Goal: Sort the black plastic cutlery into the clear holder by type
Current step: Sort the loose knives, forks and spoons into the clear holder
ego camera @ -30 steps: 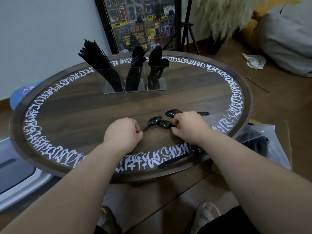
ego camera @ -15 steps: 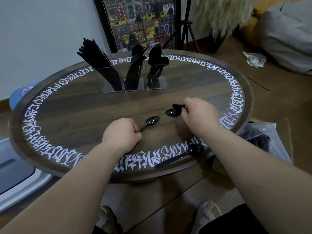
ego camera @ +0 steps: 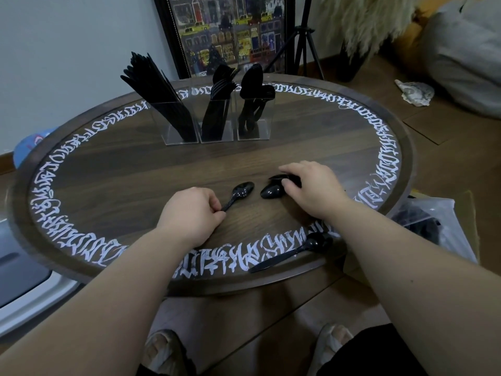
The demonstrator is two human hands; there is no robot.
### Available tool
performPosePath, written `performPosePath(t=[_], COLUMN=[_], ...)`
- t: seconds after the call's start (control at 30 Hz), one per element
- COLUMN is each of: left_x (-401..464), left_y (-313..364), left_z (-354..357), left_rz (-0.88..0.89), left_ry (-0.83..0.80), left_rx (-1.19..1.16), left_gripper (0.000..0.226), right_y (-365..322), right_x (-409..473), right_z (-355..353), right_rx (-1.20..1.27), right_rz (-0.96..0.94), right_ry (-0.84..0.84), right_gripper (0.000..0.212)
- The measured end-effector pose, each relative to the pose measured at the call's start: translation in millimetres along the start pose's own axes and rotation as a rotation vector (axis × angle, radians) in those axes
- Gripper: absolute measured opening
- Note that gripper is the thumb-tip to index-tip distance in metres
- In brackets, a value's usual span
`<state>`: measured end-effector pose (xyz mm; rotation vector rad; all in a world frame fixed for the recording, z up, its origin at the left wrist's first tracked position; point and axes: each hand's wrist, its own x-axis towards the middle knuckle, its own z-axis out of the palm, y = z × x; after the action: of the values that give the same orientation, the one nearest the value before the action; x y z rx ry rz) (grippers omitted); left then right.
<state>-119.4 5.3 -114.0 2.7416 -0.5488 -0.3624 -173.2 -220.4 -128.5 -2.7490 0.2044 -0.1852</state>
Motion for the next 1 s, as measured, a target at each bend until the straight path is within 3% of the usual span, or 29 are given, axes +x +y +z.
performPosePath(t=[0.13, 0.23, 0.4, 0.57, 0.8, 1.0], left_x=[0, -1, -3, -5, -4, -13], left_y=[0, 0, 2, 3, 7, 30], left_z=[-1, -2, -2, -2, 2, -1], left_rz=[0.006, 0.011, 0.011, 0.000, -0.009, 0.146], left_ry=[0.005, 0.005, 0.011, 0.014, 0.082, 0.119], left_rx=[0.006, 0.006, 0.011, -0.003, 0.076, -0.012], left_gripper=[0.007, 0.007, 0.007, 0.012, 0.027, 0.020], right_y=[0, 0, -3, -7, 2, 12], right_x=[-6, -7, -7, -7, -15, -29], right_z=[-12, -15, -5, 0, -14, -34], right_rx=[0.080, -0.044, -0.108, -0.165, -0.009, 0.173], right_rz=[0.022, -0.009, -0.030, 0.012, 0.037, 0.148], right_ry=[-0.110, -0.167, -0.080, -0.059, -0.018, -0.033], right_gripper=[0.049, 0.048, 0.035, 0.038, 0.026, 0.024])
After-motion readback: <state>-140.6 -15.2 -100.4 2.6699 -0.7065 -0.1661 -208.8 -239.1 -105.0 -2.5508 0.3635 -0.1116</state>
